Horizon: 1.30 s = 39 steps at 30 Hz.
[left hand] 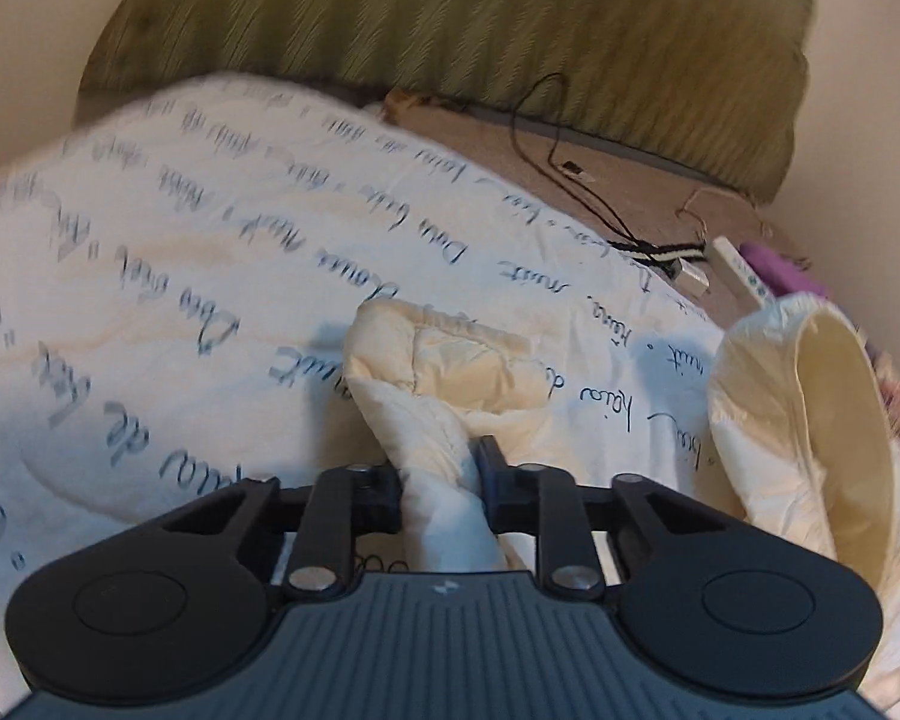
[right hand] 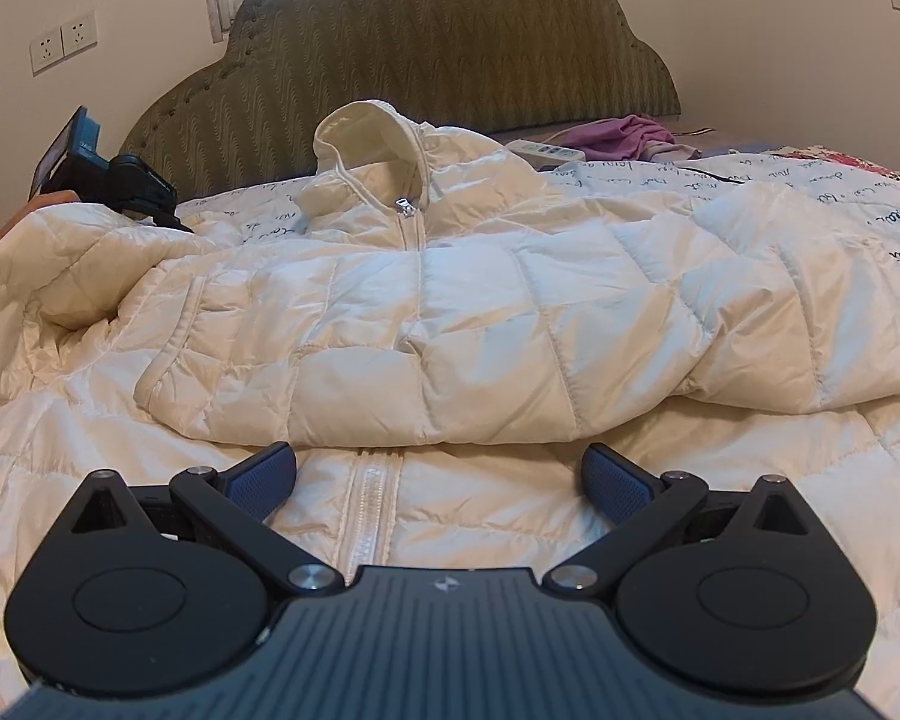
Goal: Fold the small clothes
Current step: 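Grasp the other sleeve cuff with the left gripper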
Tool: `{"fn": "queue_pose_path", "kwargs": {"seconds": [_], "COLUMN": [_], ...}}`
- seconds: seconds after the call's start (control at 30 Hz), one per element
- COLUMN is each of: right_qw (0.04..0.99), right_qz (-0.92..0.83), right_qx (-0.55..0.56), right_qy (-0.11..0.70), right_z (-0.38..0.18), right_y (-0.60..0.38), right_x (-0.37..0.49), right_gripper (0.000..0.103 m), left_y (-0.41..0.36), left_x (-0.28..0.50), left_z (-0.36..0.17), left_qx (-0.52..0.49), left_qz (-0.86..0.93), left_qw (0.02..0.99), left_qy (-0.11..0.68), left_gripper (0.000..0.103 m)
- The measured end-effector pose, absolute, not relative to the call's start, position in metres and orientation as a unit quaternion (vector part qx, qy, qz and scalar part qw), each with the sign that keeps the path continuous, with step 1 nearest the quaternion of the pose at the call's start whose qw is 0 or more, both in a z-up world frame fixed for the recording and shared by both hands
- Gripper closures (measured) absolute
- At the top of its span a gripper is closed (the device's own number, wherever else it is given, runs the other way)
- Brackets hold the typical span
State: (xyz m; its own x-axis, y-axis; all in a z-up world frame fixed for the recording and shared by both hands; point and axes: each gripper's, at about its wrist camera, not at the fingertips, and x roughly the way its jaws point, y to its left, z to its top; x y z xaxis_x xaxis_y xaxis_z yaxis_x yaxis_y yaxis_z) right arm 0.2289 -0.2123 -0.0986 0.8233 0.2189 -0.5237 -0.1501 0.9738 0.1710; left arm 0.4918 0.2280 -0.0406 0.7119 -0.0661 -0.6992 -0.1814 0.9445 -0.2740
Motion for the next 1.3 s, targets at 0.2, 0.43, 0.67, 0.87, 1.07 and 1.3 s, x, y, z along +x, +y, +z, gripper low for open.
{"fn": "queue_pose_path", "kwargs": {"seconds": [0.2, 0.43, 0.67, 0.87, 1.07, 1.3], "right_qw": [0.952, 0.952, 0.952, 0.952, 0.951, 0.95], "right_qz": [0.097, 0.097, 0.097, 0.099, 0.101, 0.105], "right_qx": [0.065, 0.064, 0.065, 0.071, 0.076, 0.086], "right_qy": [0.283, 0.283, 0.283, 0.282, 0.282, 0.28], "right_z": [-0.099, -0.099, -0.099, -0.099, -0.099, -0.099], "right_y": [-0.213, -0.213, -0.212, -0.214, -0.214, -0.217], "right_x": [0.23, 0.23, 0.229, 0.229, 0.229, 0.229], "right_gripper": [0.0, 0.0, 0.0, 0.0, 0.0, 0.0], "left_y": [0.185, 0.146, 0.09, 0.03, -0.008, -0.029], "left_x": [0.468, 0.426, 0.379, 0.349, 0.327, 0.301], "left_z": [0.001, 0.039, 0.041, 0.021, -0.004, -0.026], "left_qx": [-0.03, 0.042, 0.084, 0.13, 0.142, 0.18], "left_qz": [0.037, 0.015, -0.042, -0.105, -0.136, -0.133], "left_qw": [0.945, 0.959, 0.958, 0.948, 0.939, 0.932], "left_qy": [0.323, 0.28, 0.27, 0.272, 0.281, 0.284], "left_gripper": [0.088, 0.088, 0.088, 0.088, 0.088, 0.086]}}
